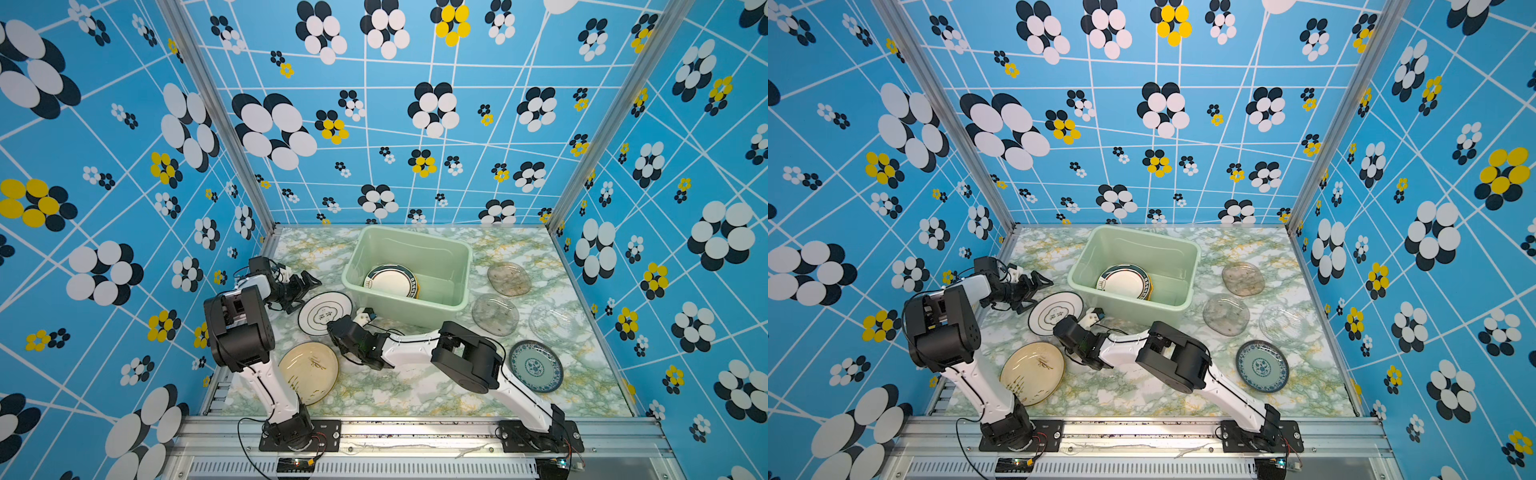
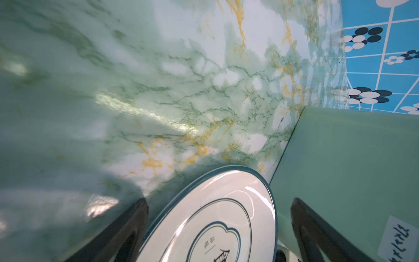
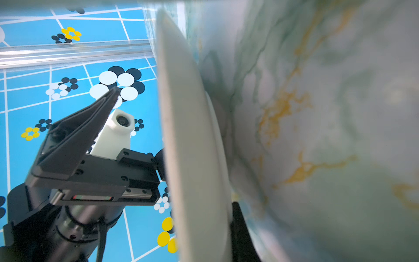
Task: Place the plates into the plastic bin on the countertop
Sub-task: Pick up the plate from the middle-left of the table.
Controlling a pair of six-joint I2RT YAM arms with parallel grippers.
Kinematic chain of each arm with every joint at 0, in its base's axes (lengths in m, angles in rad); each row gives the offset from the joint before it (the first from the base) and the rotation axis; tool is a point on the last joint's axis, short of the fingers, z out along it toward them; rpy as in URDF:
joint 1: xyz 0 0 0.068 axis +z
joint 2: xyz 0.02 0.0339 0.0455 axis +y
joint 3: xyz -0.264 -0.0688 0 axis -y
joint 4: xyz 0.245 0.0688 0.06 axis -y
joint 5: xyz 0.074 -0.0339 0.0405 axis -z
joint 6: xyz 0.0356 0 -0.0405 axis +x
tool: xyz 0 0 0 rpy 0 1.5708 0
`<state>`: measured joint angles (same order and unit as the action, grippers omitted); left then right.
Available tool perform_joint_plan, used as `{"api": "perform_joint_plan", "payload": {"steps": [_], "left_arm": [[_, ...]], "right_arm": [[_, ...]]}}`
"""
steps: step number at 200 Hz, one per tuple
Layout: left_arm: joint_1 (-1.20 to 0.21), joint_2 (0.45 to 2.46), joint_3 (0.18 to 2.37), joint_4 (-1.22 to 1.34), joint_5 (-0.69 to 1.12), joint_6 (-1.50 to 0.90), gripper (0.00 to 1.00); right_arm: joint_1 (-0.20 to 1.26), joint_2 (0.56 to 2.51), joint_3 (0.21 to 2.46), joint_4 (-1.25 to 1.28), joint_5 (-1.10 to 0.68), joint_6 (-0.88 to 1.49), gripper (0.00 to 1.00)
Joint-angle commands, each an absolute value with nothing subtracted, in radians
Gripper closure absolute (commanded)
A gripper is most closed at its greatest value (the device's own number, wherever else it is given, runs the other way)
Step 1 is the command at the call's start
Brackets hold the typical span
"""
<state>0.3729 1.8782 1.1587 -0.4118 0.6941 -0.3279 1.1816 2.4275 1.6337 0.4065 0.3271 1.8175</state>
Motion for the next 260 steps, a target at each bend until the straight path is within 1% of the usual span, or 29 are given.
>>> {"api": "perform_joint_plan", "payload": {"steps": [1, 42, 82, 161, 194, 231, 254, 260], "left_arm": [[0.392, 1.805, 1.158, -0.435, 0.659, -0.379, 0.01], [0.42, 1.735, 1.173, -0.42, 0.599, -0.461, 0.01], [0.421, 1.704, 1.243, -0.476, 0.544, -0.518, 0.01], [0.421, 1.615, 1.311, -0.541, 0.506, -0.544, 0.01], [0.42, 1.553, 1.32, -0.525, 0.535, -0.618, 0.01], [0.359, 1.457, 1.332, -0.479, 0.518, -0.725, 0.01], [0.317, 1.393, 1.342, -0.454, 0.502, -0.775, 0.01], [0.31, 1.375, 1.346, -0.456, 0.5, -0.782, 0.01]], "right_arm": [[1.173, 2.434, 1.666, 0.33, 0.342, 1.806, 1.0], [1.174, 2.39, 1.69, 0.344, 0.344, 1.808, 1.0], [1.175, 2.329, 1.687, 0.32, 0.319, 1.787, 1.0], [1.197, 2.305, 1.718, 0.284, 0.292, 1.783, 1.0], [1.211, 2.275, 1.74, 0.229, 0.266, 1.702, 1.0], [1.233, 2.201, 1.708, 0.163, 0.257, 1.651, 1.0], [1.247, 2.183, 1.732, 0.108, 0.247, 1.601, 1.0], [1.251, 2.146, 1.74, 0.089, 0.244, 1.586, 1.0]]}}
